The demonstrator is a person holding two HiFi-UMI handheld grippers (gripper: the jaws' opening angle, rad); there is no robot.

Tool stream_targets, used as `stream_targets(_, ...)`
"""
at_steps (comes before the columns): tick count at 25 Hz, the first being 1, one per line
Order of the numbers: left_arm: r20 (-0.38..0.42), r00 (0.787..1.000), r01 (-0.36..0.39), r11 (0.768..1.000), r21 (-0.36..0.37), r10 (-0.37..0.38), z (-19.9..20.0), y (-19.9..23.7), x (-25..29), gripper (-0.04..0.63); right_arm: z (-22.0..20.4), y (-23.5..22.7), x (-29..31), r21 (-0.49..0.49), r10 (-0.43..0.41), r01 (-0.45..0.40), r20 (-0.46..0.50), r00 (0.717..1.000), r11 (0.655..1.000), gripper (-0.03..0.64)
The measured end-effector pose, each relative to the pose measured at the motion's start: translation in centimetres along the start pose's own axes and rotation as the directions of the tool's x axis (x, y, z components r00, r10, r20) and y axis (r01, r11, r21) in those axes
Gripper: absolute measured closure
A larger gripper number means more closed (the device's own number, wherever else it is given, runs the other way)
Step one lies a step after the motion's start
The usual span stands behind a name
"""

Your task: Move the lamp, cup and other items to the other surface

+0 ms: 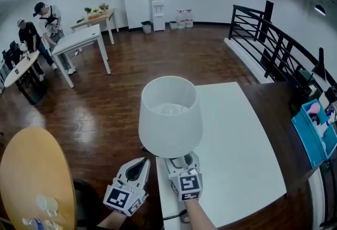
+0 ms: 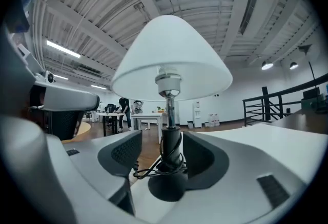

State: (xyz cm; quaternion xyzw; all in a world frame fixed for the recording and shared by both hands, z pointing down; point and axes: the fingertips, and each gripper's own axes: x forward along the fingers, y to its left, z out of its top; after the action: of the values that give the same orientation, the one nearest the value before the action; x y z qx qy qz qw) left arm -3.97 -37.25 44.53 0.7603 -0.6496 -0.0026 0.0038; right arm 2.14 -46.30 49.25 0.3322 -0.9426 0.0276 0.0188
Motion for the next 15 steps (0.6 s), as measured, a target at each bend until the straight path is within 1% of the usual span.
stream_targets(1, -0.008, 1.0, -0.01, 1.0, -0.005, 0.01, -0.5, 0.4, 0.4, 0.584, -0.3, -0.6, 0.8, 0.0, -0.001, 0.001, 0.008, 1.0, 1.0, 0.345)
stream_targets(2, -0.017, 1.0, -0.018, 1.0, -0.009, 0.018, -1.1, 0.6, 0.7, 0.584, -0.4, -1.0, 1.6, 0.002, 0.002, -0.002, 0.015, 1.0, 1.0, 0.337)
stream_targets(5, -0.035, 0.999, -0.035, 0.999, -0.018, 0.034, -2.2, 1.1, 1.5, 0.584, 0.1, -1.1, 4.0, -0.007, 0.039, -0.039, 0.03, 0.999, 0.999, 0.337)
stream_targets(8, -0.047, 0.998, -0.045, 0.999, -0.021, 0.044, -2.6, 1.4, 2.4, 0.584, 0.2, -0.7, 6.2, -0.061, 0.091, -0.09, 0.013, 0.996, 0.994, 0.338)
stream_targets(9, -0.055, 0.997, -0.047, 0.999, -0.027, 0.045, -2.6, 1.4, 2.6, 0.584, 0.1, -0.6, 6.7, -0.086, 0.106, -0.105, 0.004, 0.994, 0.991, 0.372)
stream_targets(11, -0.067, 0.997, -0.052, 0.998, -0.039, 0.049, -2.7, 1.6, 2.8, 0.584, -0.2, -0.6, 7.0, -0.118, 0.117, -0.117, -0.008, 0.993, 0.986, 0.463)
stream_targets(12, -0.065, 0.996, -0.057, 0.998, -0.037, 0.055, -2.8, 1.8, 2.8, 0.584, -0.2, -0.6, 6.9, -0.125, 0.12, -0.122, -0.023, 0.993, 0.985, 0.463)
stream_targets(14, -0.051, 0.996, -0.069, 0.997, -0.02, 0.067, -3.2, 2.4, 2.8, 0.584, -0.5, -0.5, 6.5, -0.13, 0.122, -0.133, -0.091, 0.988, 0.983, 0.465)
stream_targets(15, -0.046, 0.996, -0.071, 0.997, -0.017, 0.07, -3.2, 2.5, 2.8, 0.584, -0.7, -0.6, 6.5, -0.13, 0.122, -0.135, -0.1, 0.987, 0.982, 0.465)
